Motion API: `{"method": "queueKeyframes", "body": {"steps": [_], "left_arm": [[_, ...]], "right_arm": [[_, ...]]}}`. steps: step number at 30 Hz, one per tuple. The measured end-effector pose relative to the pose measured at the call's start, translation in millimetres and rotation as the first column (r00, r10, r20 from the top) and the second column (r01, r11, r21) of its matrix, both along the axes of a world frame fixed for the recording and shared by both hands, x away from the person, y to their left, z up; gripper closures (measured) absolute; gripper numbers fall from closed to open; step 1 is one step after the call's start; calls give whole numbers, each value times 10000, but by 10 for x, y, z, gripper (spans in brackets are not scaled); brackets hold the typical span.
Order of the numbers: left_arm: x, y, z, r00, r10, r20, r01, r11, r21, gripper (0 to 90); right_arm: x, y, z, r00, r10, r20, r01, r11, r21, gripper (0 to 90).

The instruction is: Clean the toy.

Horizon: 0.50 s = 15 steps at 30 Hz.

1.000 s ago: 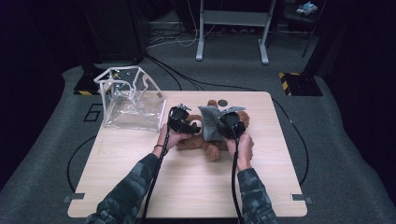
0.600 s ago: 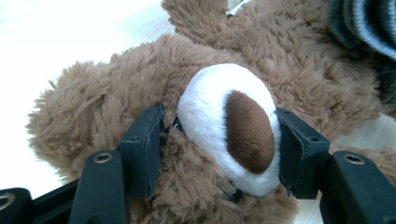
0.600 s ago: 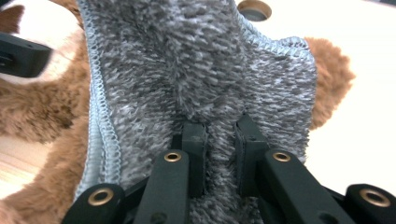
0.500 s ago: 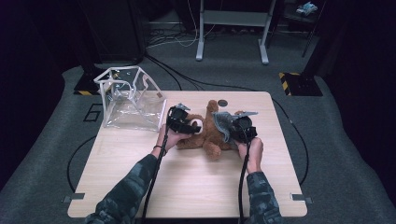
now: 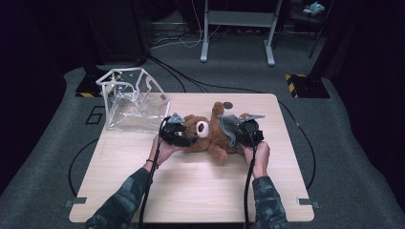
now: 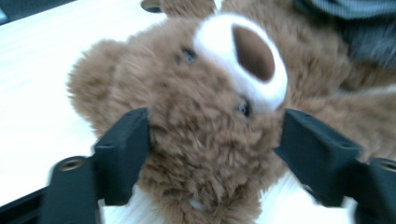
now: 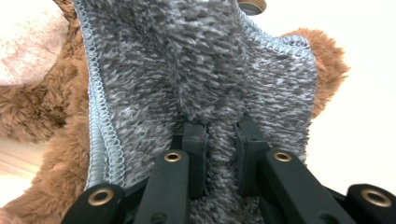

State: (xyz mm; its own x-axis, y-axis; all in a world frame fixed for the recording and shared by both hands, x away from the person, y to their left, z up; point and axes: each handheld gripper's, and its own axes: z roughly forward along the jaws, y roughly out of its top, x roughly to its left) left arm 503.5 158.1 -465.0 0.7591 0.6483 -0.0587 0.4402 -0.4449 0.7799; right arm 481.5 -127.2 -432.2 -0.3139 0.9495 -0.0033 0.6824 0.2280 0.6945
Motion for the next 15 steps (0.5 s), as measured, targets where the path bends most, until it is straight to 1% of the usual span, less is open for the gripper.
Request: {"method": "queueKeyframes", "body": {"steps": [1, 2, 3, 4, 5, 6, 7, 8, 9, 10, 11, 12, 13, 14, 15], "left_arm": [[-4, -5, -24, 9996, -9, 267, 7, 10000, 60, 345], [-11, 11, -34, 9993, 72, 356, -68, 9999, -117, 392], [-14, 31, -45, 9989, 163, 433, -153, 9996, -223, 440], [-25, 36, -68, 9989, 257, 399, -241, 9990, -387, 479], [-26, 39, -84, 9987, 257, 449, -242, 9991, -353, 508], [-29, 34, -88, 9990, 310, 326, -297, 9989, -372, 529], [-32, 29, -77, 9989, 338, 334, -328, 9990, -289, 547], [-41, 15, -71, 9989, 333, 332, -327, 9993, -186, 569], [-48, -10, -65, 9979, 479, 426, -477, 9989, -41, 604], [-48, -10, -65, 9979, 479, 426, -477, 9989, -41, 620], [-42, -9, -72, 9980, 524, 348, -522, 9986, -80, 629], [-42, -9, -72, 9980, 524, 348, -522, 9986, -80, 634], [-44, -5, -79, 9984, 523, 213, -521, 9986, -104, 637], [-35, 1, -82, 9986, 458, 279, -456, 9989, -63, 637], [-35, -1, -83, 9988, 415, 257, -413, 9991, -63, 639]], "right_arm": [[0, 21, 13, 10000, -1, 47, 1, 10000, -69, 775], [-14, 49, 47, 9999, 20, 138, -17, 9998, -203, 773], [-41, 87, 83, 9990, 10, 450, 0, 9997, -230, 772], [-70, 131, 128, 9976, 79, 683, -62, 9997, -250, 771], [-95, 192, 172, 9963, 201, 841, -181, 9995, -246, 771], [-106, 273, 204, 9943, 465, 962, -442, 9987, -262, 771], [-110, 371, 226, 9912, 882, 987, -853, 9958, -332, 771], [-105, 489, 230, 9886, 1207, 900, -1179, 9924, -355, 771], [-60, 708, 176, 9836, 1703, 600, -1662, 9837, -681, 773], [-60, 708, 176, 9836, 1703, 600, -1662, 9837, -681, 773], [-21, 836, 70, 9812, 1898, 355, -1847, 9762, -1136, 776], [-21, 836, 70, 9812, 1898, 355, -1847, 9762, -1136, 776], [-8, 813, -7, 9822, 1854, 287, -1817, 9782, -1004, 781], [-8, 813, -7, 9822, 1854, 287, -1817, 9782, -1004, 781], [-10, 766, -17, 9820, 1869, 256, -1843, 9795, -813, 782]]}}
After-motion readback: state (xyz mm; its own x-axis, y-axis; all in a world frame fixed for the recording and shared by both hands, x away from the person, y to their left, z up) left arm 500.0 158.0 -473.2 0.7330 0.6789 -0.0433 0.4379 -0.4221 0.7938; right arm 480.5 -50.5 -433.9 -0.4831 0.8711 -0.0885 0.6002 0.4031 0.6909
